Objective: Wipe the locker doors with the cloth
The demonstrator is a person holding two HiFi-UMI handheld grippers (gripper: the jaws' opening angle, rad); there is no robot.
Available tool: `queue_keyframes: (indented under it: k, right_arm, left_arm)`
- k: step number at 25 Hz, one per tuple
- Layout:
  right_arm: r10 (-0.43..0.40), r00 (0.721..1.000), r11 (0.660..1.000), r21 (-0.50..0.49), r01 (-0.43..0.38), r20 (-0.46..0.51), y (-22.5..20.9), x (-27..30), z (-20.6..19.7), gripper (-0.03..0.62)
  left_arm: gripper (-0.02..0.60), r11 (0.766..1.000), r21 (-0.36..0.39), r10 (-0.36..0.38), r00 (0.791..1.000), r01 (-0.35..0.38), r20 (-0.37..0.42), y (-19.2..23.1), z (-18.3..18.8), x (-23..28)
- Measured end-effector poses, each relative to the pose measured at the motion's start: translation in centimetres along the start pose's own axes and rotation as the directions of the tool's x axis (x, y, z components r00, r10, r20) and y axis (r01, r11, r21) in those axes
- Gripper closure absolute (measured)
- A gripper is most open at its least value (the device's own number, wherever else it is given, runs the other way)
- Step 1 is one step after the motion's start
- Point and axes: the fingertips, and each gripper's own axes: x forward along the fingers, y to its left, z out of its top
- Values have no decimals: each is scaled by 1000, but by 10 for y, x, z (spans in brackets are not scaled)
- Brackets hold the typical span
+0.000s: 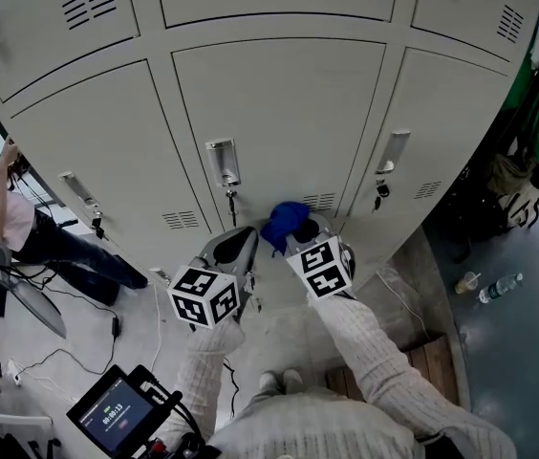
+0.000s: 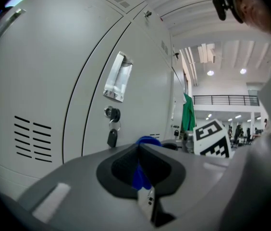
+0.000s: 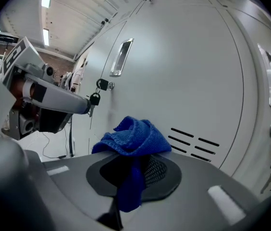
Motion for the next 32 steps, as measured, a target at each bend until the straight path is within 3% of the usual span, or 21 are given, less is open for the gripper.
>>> queue_keyframes:
  k: [8,13,17,20,26,29,32]
  right_arm:
    - [32,998,999,25,-31,-56,2,-2,-6,543]
    - [-31,993,999,9,30,112,-36,-48,59,543]
    - [-119,956,991,-25,131,268,-80,-93,126,543]
    - [-188,910,974,-50,222,369,-110,-126,170,543]
    - [-249,834,945,-63,320,492,-153,-161,236,543]
    - [-256,814,936,-76,343,521,-165,-167,260,543]
    - [-246,817,938,-85,336,521,-171,-163,270,542]
  left_arm:
    - [581,1000,-10,-11,1000,11,1,-6,3,4]
    - [581,997,67,-53,997,49,55,-24,39,10]
    - [581,982,176,-97,987,74,130,-43,87,17]
    - [581,966,242,-138,971,89,193,-57,124,18]
    - [581,949,299,-192,937,101,291,-71,179,23]
    - [581,943,314,-215,928,115,306,-77,192,28]
    - [581,941,321,-215,927,111,307,-74,200,31]
